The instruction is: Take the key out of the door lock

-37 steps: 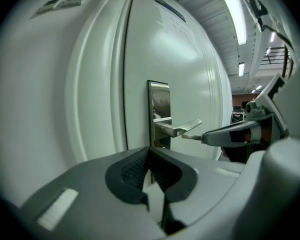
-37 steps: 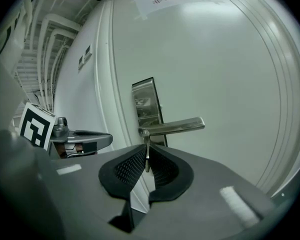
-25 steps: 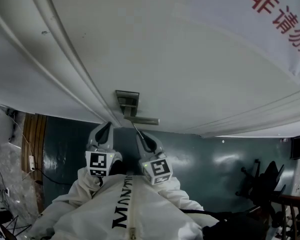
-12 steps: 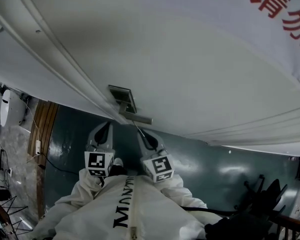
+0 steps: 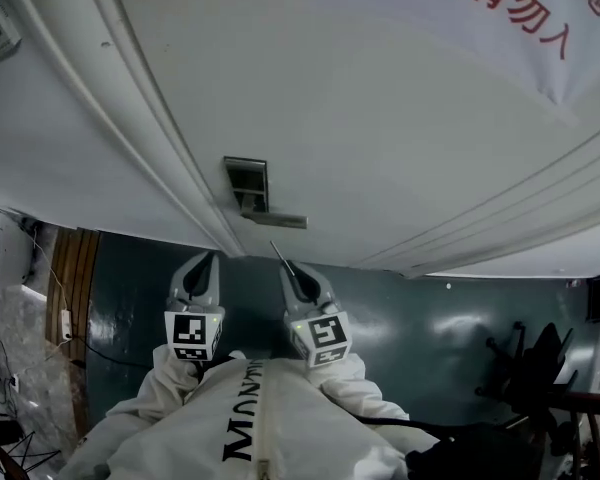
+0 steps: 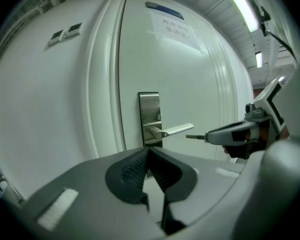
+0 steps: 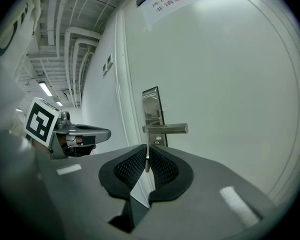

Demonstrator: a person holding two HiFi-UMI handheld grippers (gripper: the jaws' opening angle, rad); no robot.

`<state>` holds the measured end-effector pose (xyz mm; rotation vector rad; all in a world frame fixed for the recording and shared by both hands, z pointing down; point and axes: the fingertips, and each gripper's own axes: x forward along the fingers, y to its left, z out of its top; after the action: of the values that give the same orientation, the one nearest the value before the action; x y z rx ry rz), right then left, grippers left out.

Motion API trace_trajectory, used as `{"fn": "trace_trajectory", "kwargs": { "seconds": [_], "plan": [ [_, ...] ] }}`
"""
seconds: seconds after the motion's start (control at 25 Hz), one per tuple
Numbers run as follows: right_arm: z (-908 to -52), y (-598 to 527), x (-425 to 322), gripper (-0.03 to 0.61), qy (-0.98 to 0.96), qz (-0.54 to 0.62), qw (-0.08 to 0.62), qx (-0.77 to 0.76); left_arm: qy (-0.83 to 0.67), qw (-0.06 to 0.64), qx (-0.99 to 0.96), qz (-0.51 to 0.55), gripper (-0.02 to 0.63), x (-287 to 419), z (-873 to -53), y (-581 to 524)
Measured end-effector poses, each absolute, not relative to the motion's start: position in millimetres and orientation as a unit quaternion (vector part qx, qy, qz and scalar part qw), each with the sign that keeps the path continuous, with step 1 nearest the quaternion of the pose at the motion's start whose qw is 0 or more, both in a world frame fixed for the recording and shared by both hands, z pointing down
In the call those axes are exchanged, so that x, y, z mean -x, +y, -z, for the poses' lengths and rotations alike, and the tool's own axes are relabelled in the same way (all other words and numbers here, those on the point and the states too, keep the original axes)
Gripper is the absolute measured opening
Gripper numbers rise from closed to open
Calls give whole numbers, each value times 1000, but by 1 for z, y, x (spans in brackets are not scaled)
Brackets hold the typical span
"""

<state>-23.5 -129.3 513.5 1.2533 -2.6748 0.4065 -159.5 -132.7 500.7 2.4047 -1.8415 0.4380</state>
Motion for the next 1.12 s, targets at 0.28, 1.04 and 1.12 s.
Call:
{"fn": "trace_trajectory", "kwargs": {
  "seconds": [0.28,1.04,1.12],
  "plan": [
    [-511,-78,42,23,-868,-129,79,-472,-566,36,-816,-115,0,182,-503,-87],
    [-479,6,57,23,-854,-98,69,-507,-545,21,-833,-96,0,197,-484,5],
    [-476,6,50,23,-854,-92,64,-507,-545,12,-832,-98,0,190,-479,4]
  ]
}}
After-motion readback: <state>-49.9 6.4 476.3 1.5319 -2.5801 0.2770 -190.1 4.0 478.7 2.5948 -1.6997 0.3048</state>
